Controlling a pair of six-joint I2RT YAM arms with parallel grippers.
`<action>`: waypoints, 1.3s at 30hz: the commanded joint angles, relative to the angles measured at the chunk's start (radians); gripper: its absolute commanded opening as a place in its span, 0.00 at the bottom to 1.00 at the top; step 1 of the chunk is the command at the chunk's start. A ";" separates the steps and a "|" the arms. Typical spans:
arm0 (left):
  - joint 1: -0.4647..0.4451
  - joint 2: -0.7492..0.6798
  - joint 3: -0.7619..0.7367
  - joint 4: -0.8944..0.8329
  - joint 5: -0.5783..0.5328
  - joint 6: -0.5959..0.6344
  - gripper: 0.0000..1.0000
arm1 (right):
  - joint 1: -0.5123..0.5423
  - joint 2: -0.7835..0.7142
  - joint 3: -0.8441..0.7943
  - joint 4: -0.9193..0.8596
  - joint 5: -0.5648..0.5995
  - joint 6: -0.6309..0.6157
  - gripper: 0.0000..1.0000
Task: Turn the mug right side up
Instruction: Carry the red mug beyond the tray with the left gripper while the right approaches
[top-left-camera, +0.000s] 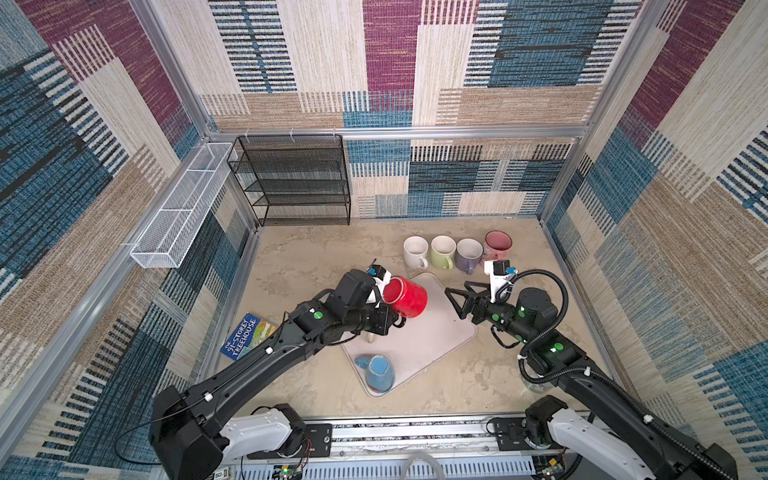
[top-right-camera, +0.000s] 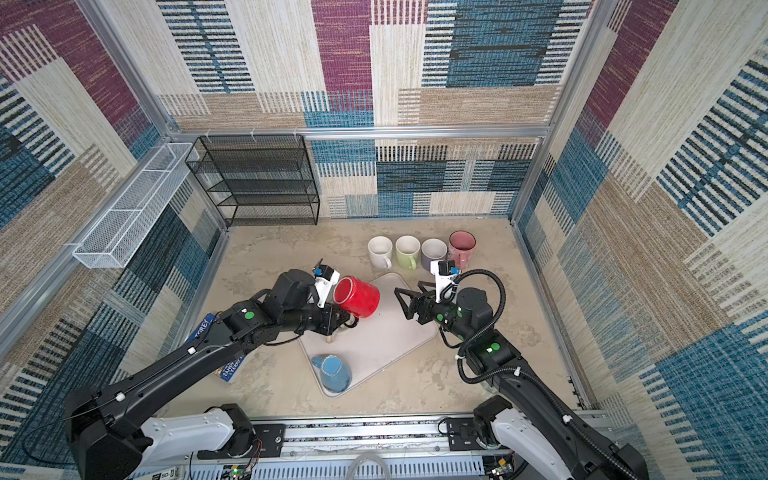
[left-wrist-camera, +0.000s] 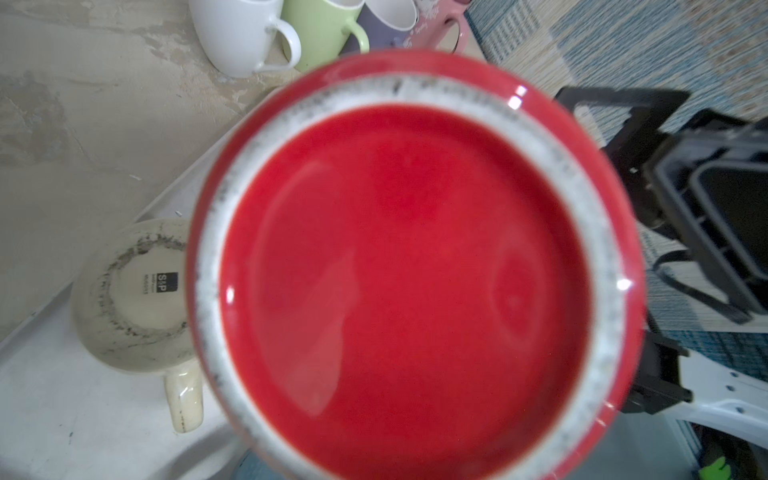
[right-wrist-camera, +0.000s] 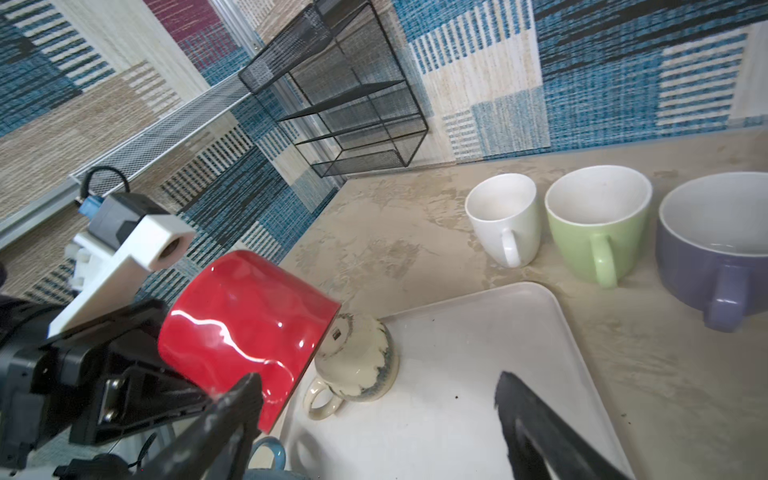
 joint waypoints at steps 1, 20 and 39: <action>0.046 -0.040 -0.027 0.142 0.126 -0.008 0.00 | -0.004 0.019 -0.009 0.130 -0.151 0.038 0.89; 0.180 -0.034 -0.030 0.452 0.388 -0.153 0.00 | -0.010 0.179 -0.064 0.557 -0.475 0.267 0.88; 0.211 0.058 -0.022 0.763 0.567 -0.338 0.00 | -0.009 0.286 0.056 0.635 -0.550 0.238 0.62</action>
